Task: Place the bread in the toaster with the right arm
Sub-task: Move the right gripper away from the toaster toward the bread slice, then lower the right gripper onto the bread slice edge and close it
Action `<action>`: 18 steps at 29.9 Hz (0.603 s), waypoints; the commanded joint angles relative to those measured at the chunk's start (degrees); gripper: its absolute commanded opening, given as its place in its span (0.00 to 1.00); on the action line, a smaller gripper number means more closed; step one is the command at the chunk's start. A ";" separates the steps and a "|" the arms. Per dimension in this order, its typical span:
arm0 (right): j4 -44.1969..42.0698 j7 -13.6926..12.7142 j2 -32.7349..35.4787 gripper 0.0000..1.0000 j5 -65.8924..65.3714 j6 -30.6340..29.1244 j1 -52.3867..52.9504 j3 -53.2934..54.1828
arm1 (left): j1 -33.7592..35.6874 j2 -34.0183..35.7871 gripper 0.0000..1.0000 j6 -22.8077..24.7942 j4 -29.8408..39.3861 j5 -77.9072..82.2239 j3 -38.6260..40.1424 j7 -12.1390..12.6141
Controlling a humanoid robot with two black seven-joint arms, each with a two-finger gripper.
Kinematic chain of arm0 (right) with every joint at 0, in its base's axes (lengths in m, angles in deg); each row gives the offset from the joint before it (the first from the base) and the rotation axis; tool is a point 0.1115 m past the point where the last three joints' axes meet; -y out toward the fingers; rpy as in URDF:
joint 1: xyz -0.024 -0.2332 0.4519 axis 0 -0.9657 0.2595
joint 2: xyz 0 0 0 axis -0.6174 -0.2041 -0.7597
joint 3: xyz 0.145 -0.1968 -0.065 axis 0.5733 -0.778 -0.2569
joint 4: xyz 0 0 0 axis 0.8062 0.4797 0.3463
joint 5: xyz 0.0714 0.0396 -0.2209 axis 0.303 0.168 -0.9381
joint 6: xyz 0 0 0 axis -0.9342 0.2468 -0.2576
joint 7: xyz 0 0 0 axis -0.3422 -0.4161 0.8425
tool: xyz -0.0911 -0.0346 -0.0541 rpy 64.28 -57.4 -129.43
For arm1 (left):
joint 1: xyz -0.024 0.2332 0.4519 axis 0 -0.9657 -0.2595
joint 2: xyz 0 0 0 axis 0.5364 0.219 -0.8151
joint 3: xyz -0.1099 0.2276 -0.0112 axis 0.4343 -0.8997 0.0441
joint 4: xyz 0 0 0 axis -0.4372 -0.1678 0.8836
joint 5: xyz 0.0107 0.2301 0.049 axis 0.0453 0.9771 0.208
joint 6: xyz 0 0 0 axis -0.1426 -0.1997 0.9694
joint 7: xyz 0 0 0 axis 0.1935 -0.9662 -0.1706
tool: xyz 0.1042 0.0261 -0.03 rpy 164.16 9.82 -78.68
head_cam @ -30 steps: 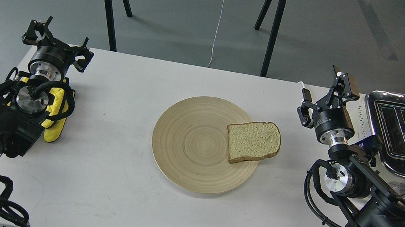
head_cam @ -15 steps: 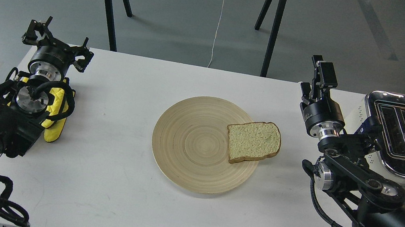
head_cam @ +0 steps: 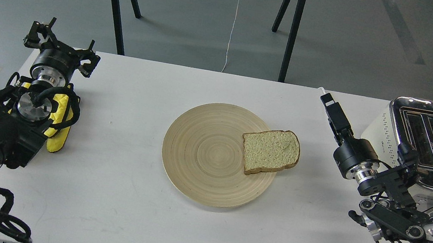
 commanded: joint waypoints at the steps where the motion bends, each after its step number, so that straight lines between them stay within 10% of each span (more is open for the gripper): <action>1: -1.35 0.00 -0.14 1.00 0.05 -0.01 -0.11 -3.55 | 0.00 0.00 1.00 0.00 0.00 0.05 0.00 0.01; 18: -5.66 0.00 -8.40 0.99 -0.04 -0.01 -3.27 -7.33 | 0.00 0.00 1.00 0.00 0.00 -0.04 0.00 0.01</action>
